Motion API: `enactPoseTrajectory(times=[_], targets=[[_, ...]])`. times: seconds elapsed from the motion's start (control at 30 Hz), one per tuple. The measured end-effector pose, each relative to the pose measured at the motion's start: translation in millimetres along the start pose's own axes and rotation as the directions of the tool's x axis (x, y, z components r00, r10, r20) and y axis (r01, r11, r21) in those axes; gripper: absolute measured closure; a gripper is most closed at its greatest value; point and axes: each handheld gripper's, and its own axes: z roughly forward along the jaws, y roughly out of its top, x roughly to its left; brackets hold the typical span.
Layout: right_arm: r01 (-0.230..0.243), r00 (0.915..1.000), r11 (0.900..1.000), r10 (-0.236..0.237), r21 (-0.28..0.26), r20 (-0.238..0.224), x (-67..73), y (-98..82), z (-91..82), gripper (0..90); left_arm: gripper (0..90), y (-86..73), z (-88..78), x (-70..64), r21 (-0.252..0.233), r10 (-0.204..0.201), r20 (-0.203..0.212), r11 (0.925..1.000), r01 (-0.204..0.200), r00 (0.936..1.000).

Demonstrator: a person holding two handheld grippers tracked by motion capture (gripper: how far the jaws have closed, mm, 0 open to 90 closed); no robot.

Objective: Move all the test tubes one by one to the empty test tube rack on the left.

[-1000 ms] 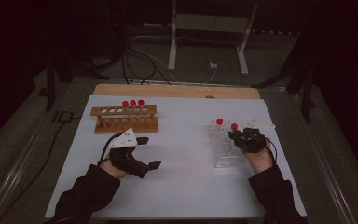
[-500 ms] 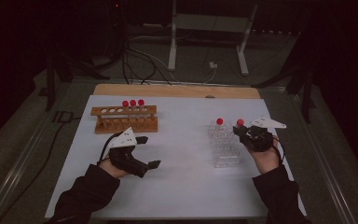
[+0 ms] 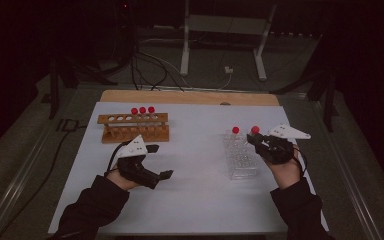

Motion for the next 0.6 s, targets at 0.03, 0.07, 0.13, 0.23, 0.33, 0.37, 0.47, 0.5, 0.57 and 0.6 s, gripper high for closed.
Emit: enactPoseTrajectory(times=[0.03, 0.07, 0.13, 0.23, 0.33, 0.37, 0.47, 0.5, 0.57, 0.6], targets=[[0.006, 1.0000, 1.000, -0.006, 0.000, -0.008, 2.5, 0.5, 0.4, 75.0, 1.5, 0.6, -0.2, -0.3, -0.002, 0.004, -0.005, 1.0000, -0.004, 1.0000], [0.010, 0.9998, 1.000, -0.010, 0.003, -0.019, 5.2, 0.9, 1.0, 75.0, 1.5, 1.2, -0.5, -0.4, -0.001, 0.006, 0.007, 1.0000, -0.006, 1.0000], [0.013, 0.9988, 1.000, -0.013, 0.008, -0.046, 10.7, 1.2, 2.4, 75.0, 1.5, 2.4, -0.5, -0.5, -0.002, 0.012, 0.006, 0.9999, -0.012, 0.9999], [0.032, 0.9963, 0.999, -0.030, 0.017, -0.081, 21.4, 1.0, 5.5, 75.0, 1.5, 4.7, 0.0, -0.9, 0.000, 0.015, 0.011, 0.9999, -0.015, 0.9998], [0.055, 0.9929, 0.998, -0.051, 0.028, -0.108, 31.6, 1.3, 8.3, 75.0, 1.5, 7.7, 0.4, -2.2, 0.000, 0.020, 0.015, 0.9998, -0.020, 0.9997], [0.058, 0.9917, 0.998, -0.055, 0.028, -0.116, 34.6, 1.4, 9.3, 75.0, 1.5, 8.8, 0.5, -2.7, 0.000, 0.023, 0.012, 0.9997, -0.023, 0.9997], [0.064, 0.9876, 0.997, -0.058, 0.033, -0.145, 42.6, 0.8, 12.4, 75.0, 1.5, 11.8, 1.0, -3.2, -0.002, 0.026, 0.012, 0.9997, -0.026, 0.9996], [0.070, 0.9861, 0.997, -0.063, 0.038, -0.154, 45.5, 0.4, 13.7, 75.0, 1.5, 12.9, 0.9, -3.1, -0.001, 0.026, 0.018, 0.9997, -0.026, 0.9995], [0.083, 0.9829, 0.996, -0.074, 0.045, -0.169, 51.2, -0.7, 16.5, 75.0, 1.6, 15.2, 1.3, -4.1, -0.003, 0.029, 0.021, 0.9996, -0.029, 0.9994], [0.090, 0.9813, 0.995, -0.080, 0.049, -0.175, 53.6, -1.0, 17.6, 75.0, 1.5, 16.4, 1.6, -4.6, -0.003, 0.032, 0.026, 0.9995, -0.031, 0.9992]])
